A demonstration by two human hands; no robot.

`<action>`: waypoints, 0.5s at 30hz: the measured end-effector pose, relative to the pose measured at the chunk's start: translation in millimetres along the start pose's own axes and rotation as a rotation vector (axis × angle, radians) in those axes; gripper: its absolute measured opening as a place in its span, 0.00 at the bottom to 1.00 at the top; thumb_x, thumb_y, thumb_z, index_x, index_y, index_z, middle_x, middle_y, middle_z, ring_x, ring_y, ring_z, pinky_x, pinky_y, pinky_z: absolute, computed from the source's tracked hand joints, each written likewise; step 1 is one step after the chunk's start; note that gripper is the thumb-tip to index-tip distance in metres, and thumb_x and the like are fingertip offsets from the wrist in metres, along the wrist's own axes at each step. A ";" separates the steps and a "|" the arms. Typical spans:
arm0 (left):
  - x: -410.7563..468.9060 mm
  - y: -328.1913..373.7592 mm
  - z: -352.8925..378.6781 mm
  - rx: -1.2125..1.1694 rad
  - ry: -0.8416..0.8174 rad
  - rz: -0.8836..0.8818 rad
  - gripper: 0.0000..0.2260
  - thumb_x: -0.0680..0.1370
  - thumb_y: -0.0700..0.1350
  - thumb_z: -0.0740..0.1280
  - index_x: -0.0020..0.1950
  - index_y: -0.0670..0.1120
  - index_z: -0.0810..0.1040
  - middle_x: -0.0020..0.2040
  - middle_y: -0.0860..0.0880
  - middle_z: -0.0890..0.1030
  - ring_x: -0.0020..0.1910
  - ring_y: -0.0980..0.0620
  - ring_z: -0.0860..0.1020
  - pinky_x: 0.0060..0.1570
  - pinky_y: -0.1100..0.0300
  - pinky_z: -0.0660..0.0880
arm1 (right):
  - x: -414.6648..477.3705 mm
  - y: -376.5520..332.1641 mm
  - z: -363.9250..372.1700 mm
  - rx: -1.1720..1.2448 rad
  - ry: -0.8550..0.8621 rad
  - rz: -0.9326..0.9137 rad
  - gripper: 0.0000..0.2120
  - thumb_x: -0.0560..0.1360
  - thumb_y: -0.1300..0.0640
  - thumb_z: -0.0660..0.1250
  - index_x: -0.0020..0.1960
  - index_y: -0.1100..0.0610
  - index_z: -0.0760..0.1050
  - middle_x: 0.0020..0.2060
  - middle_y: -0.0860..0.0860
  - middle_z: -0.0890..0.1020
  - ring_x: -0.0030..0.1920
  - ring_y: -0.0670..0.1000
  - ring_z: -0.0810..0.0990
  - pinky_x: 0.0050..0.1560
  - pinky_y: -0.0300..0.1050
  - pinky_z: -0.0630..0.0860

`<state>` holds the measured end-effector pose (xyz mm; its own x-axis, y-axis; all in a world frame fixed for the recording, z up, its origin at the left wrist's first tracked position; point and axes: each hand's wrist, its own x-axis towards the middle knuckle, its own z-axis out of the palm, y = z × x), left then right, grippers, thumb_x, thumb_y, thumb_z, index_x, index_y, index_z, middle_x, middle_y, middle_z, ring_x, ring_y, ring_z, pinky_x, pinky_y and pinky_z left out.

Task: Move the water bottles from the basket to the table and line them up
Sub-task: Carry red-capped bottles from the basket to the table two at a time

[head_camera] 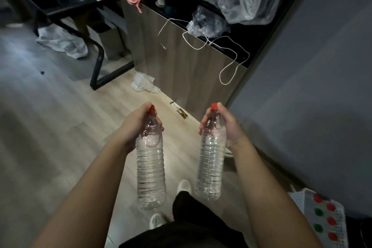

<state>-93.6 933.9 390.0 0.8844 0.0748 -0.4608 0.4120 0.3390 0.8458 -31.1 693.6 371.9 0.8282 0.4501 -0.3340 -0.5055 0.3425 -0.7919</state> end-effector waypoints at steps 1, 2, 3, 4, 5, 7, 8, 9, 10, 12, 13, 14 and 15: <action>4.8 2.7 -6.4 -0.009 0.024 -0.001 0.15 0.82 0.52 0.57 0.42 0.44 0.71 0.31 0.44 0.79 0.31 0.46 0.80 0.37 0.55 0.74 | 11.1 0.3 3.8 -0.020 -0.006 0.012 0.17 0.74 0.45 0.62 0.38 0.57 0.77 0.32 0.55 0.80 0.32 0.55 0.81 0.38 0.48 0.79; 10.4 5.3 -13.3 -0.020 0.045 -0.004 0.15 0.82 0.52 0.57 0.41 0.44 0.71 0.31 0.43 0.79 0.31 0.46 0.80 0.36 0.56 0.74 | 22.8 0.7 7.2 -0.034 -0.012 0.027 0.17 0.73 0.44 0.63 0.38 0.57 0.77 0.32 0.55 0.80 0.32 0.55 0.81 0.39 0.49 0.79; 16.8 8.0 -20.2 -0.030 0.063 -0.009 0.15 0.81 0.52 0.57 0.41 0.44 0.71 0.31 0.43 0.79 0.31 0.45 0.79 0.37 0.56 0.74 | 35.5 1.5 10.0 -0.042 -0.020 0.042 0.17 0.73 0.44 0.63 0.39 0.57 0.76 0.32 0.55 0.80 0.32 0.55 0.81 0.39 0.49 0.79; 24.4 10.5 -27.8 -0.035 0.081 -0.012 0.15 0.81 0.52 0.57 0.41 0.44 0.72 0.31 0.43 0.79 0.32 0.45 0.79 0.38 0.55 0.74 | 48.5 1.9 13.3 -0.044 -0.033 0.053 0.17 0.74 0.44 0.62 0.39 0.58 0.75 0.32 0.55 0.80 0.32 0.55 0.80 0.39 0.49 0.79; 32.9 13.6 -36.0 -0.035 0.099 -0.013 0.15 0.81 0.52 0.57 0.41 0.44 0.72 0.31 0.43 0.79 0.32 0.45 0.80 0.39 0.54 0.74 | 63.0 2.1 16.8 -0.044 -0.049 0.060 0.17 0.75 0.45 0.60 0.40 0.58 0.75 0.32 0.55 0.80 0.32 0.55 0.80 0.39 0.49 0.79; 53.1 22.4 -52.3 -0.047 0.118 -0.008 0.15 0.81 0.52 0.57 0.41 0.44 0.72 0.32 0.42 0.79 0.33 0.45 0.80 0.40 0.53 0.74 | 96.2 2.0 24.1 -0.054 -0.073 0.073 0.17 0.77 0.45 0.59 0.41 0.58 0.74 0.32 0.55 0.80 0.32 0.55 0.80 0.39 0.49 0.79; 64.9 28.0 -60.1 -0.061 0.128 -0.005 0.15 0.81 0.52 0.57 0.42 0.44 0.72 0.32 0.42 0.79 0.32 0.45 0.80 0.40 0.54 0.75 | 114.4 1.3 28.9 -0.064 -0.081 0.082 0.17 0.75 0.44 0.61 0.40 0.58 0.75 0.32 0.55 0.80 0.32 0.55 0.80 0.40 0.49 0.79; 77.4 35.3 -67.2 -0.075 0.145 0.002 0.14 0.81 0.52 0.57 0.42 0.43 0.72 0.32 0.42 0.79 0.32 0.45 0.80 0.39 0.54 0.75 | 133.7 -0.2 33.9 -0.077 -0.086 0.091 0.17 0.73 0.43 0.64 0.40 0.58 0.76 0.32 0.55 0.80 0.33 0.55 0.81 0.40 0.49 0.79; 90.2 43.3 -74.8 -0.087 0.168 0.011 0.14 0.81 0.51 0.58 0.42 0.43 0.72 0.32 0.42 0.79 0.31 0.45 0.80 0.39 0.54 0.75 | 153.6 -2.5 39.5 -0.092 -0.090 0.101 0.17 0.71 0.42 0.66 0.39 0.58 0.76 0.32 0.55 0.80 0.32 0.55 0.81 0.40 0.49 0.79; 114.7 61.0 -88.3 -0.112 0.201 0.026 0.14 0.81 0.51 0.58 0.41 0.43 0.72 0.32 0.42 0.80 0.32 0.44 0.80 0.40 0.53 0.75 | 192.5 -9.8 51.6 -0.128 -0.100 0.121 0.17 0.69 0.43 0.68 0.39 0.57 0.77 0.32 0.55 0.80 0.32 0.55 0.81 0.39 0.49 0.79; 126.1 69.9 -95.0 -0.121 0.205 0.031 0.15 0.81 0.52 0.58 0.41 0.43 0.72 0.32 0.42 0.80 0.33 0.43 0.80 0.42 0.51 0.75 | 211.0 -14.3 57.9 -0.140 -0.111 0.135 0.16 0.69 0.43 0.69 0.38 0.57 0.77 0.31 0.55 0.80 0.31 0.55 0.81 0.38 0.48 0.80; 136.2 78.4 -101.4 -0.127 0.205 0.034 0.15 0.81 0.52 0.58 0.42 0.43 0.73 0.33 0.42 0.80 0.34 0.42 0.80 0.43 0.50 0.75 | 228.1 -19.0 64.2 -0.146 -0.130 0.148 0.17 0.67 0.42 0.72 0.39 0.57 0.77 0.31 0.55 0.81 0.31 0.55 0.81 0.37 0.48 0.80; 145.5 86.0 -107.8 -0.131 0.211 0.038 0.15 0.81 0.52 0.59 0.43 0.43 0.73 0.34 0.42 0.80 0.35 0.42 0.80 0.44 0.50 0.75 | 244.6 -23.3 70.3 -0.152 -0.153 0.155 0.19 0.64 0.41 0.75 0.39 0.57 0.77 0.31 0.56 0.81 0.31 0.55 0.81 0.37 0.47 0.80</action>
<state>46.9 1075.0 366.6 0.8276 0.2788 -0.4872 0.3354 0.4502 0.8275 166.2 853.6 344.6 0.6917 0.6108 -0.3853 -0.5716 0.1370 -0.8090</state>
